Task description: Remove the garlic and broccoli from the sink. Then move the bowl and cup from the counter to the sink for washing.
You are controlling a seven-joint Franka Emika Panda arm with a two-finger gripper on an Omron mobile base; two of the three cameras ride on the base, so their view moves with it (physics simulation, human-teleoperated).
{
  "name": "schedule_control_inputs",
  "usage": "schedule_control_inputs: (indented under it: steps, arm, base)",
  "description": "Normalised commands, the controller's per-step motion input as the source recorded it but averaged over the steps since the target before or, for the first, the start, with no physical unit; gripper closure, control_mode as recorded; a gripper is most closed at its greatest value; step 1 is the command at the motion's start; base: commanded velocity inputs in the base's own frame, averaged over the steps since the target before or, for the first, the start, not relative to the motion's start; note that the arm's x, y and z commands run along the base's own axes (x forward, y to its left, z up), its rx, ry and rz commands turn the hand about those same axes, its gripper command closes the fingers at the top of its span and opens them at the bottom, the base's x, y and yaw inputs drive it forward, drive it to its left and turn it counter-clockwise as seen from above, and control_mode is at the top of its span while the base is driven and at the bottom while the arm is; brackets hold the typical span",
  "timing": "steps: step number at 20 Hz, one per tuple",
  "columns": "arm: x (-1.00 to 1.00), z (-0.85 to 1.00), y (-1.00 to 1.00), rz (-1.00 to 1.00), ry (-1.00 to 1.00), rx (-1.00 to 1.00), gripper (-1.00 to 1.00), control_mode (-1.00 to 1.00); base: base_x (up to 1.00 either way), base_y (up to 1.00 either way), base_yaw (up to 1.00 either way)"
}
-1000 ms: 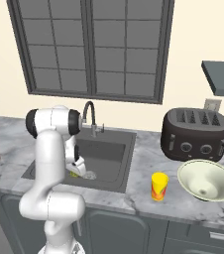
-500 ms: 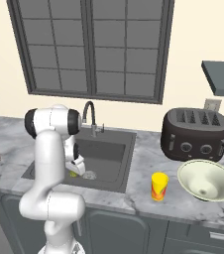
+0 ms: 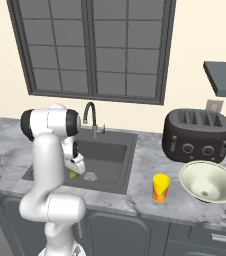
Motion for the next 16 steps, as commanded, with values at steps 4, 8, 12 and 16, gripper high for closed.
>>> schedule_control_inputs:
  steps: [4,8,12,16]
  arm:
    - [0.00,0.34,0.00,0.00,0.01,-0.02,1.00,-1.00]
    - [0.00,0.33,0.02,0.00,0.03,-0.02,1.00,-1.00]
    - [0.00,0.30,0.01,-0.02,0.05,-0.03,1.00,-1.00]
    - [0.00,0.31,0.01,-0.02,0.05,-0.03,1.00,-1.00]
  base:
    - [0.00,0.00,0.00]
    - [0.00,0.00,0.00]
    - [0.00,0.00,0.00]
    - [0.00,0.00,0.00]
